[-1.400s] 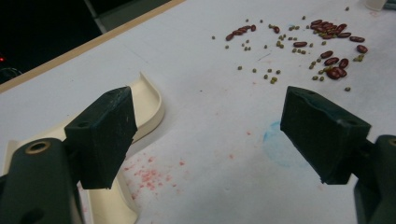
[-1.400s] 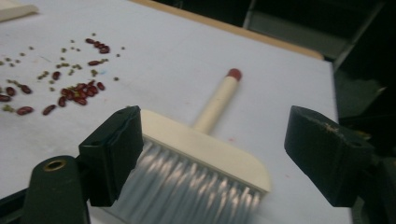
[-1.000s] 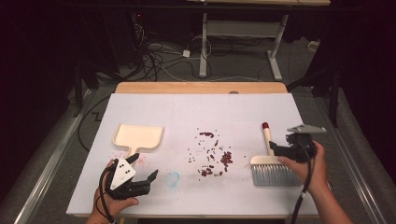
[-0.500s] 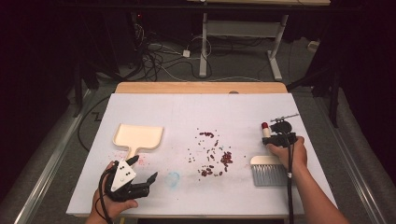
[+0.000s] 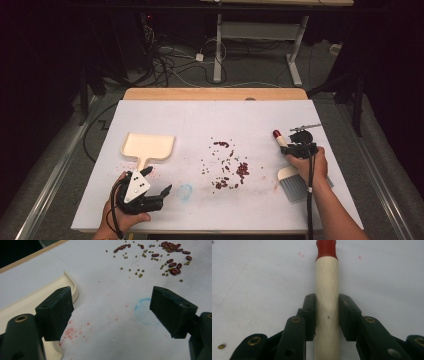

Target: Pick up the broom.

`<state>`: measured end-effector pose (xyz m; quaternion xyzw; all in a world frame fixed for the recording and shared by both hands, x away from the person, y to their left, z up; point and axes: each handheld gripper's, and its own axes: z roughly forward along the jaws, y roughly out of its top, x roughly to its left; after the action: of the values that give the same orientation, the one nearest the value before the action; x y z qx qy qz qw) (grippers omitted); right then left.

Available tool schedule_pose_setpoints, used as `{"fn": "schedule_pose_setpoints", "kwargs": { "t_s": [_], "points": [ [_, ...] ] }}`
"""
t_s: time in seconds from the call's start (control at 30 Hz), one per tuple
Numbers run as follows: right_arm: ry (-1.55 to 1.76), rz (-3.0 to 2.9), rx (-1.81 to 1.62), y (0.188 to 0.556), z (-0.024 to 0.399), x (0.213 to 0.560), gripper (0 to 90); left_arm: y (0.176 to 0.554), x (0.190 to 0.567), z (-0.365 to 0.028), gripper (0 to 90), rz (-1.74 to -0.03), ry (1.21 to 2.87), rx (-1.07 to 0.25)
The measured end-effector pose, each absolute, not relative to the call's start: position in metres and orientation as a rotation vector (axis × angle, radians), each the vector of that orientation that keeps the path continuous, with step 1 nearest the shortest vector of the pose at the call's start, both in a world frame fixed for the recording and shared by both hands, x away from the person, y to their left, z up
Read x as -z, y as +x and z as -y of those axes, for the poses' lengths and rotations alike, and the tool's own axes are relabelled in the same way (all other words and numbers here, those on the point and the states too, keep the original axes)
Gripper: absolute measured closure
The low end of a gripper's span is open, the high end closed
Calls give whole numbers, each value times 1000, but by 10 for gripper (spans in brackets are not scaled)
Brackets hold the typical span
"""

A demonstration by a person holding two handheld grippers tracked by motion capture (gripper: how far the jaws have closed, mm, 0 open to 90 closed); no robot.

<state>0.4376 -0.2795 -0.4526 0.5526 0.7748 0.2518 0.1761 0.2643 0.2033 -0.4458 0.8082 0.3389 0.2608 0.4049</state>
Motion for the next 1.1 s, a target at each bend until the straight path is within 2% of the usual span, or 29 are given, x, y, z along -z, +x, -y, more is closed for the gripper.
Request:
{"fn": "schedule_pose_setpoints", "kwargs": {
  "t_s": [0.27,0.5,0.57,0.6,0.7,0.73,0.77,0.8,0.83,0.87,0.93,0.97,1.1],
  "points": [
    [1432,-2065,-999,401,294,419,700,264,437,-202,200,-877,2004,-658],
    [1265,-1951,-1178,357,292,386,703,261,423,-173,219,-796,2004,-596],
    [1226,-1928,-1223,348,291,376,704,263,414,-135,223,-699,2005,-517],
    [1226,-1928,-1223,348,291,376,704,263,414,-135,224,-699,2005,-517],
    [1181,-1889,-1273,337,285,367,704,271,407,-70,228,-540,2040,-423],
    [1163,-1877,-1273,335,283,366,704,271,407,-70,232,-540,2040,-423],
    [1149,-1872,-1285,332,281,364,704,277,405,-39,232,-474,2054,-382],
    [1139,-1879,-1300,331,281,363,704,280,405,-25,232,-450,2059,-383],
    [1137,-1866,-1316,328,280,361,704,280,405,-25,234,-450,2059,-383],
    [1123,-1855,-1323,325,279,360,704,286,404,0,240,-430,2052,-360],
    [1103,-1850,-1339,320,276,357,704,289,403,10,241,-425,2045,-351],
    [1094,-1848,-1353,317,275,356,704,294,404,29,246,-428,2042,-346],
    [1049,-1863,-1366,307,268,350,703,303,408,48,266,-468,2028,-302]
  ]
}}
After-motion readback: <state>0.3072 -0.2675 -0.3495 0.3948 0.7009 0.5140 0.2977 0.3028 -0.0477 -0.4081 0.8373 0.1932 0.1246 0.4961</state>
